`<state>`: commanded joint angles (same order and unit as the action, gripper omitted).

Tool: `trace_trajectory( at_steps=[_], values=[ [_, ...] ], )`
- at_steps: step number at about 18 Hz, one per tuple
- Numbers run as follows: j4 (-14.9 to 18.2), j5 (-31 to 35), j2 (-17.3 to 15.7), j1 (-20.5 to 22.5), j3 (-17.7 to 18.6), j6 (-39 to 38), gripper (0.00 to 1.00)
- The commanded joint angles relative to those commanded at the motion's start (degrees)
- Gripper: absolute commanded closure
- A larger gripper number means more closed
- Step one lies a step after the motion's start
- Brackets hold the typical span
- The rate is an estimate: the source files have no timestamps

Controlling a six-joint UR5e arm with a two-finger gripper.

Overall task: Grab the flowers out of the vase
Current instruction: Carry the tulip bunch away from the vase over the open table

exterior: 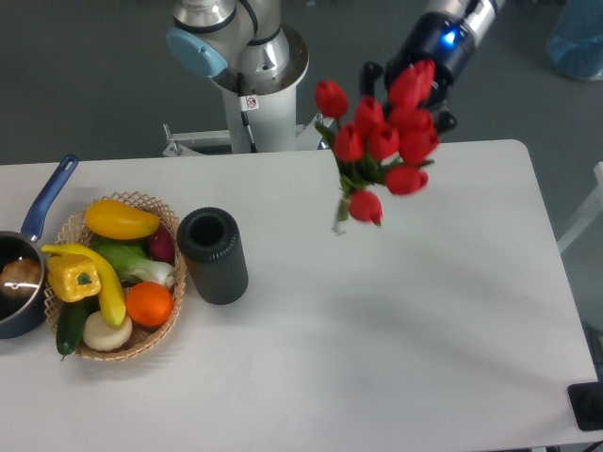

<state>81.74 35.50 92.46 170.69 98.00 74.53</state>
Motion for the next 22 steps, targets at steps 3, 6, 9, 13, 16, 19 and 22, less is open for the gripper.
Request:
trace_trajectory(
  at_steps=[3,6,9,13,16,19,22],
  values=[
    [-0.35,6.58,1.67,-0.70,-2.72,0.26,1.00],
    [-2.98,13.61,3.87,-3.86,-5.71,0.18,1.00],
    [-4.04,18.54,3.96,-4.75,-5.98,0.35,1.00],
    [-5.80,31.52,6.15,-9.48,-8.35,2.79,1.00],
    [-5.63,40.94,8.44,-12.22,-9.58,5.18,1.00],
    [-3.44,51.05,12.13,-16.60,-13.88,6.33,1.00],
    [-1.76,53.19,13.71,-18.02,-16.26,6.33,1.00]
  ],
)
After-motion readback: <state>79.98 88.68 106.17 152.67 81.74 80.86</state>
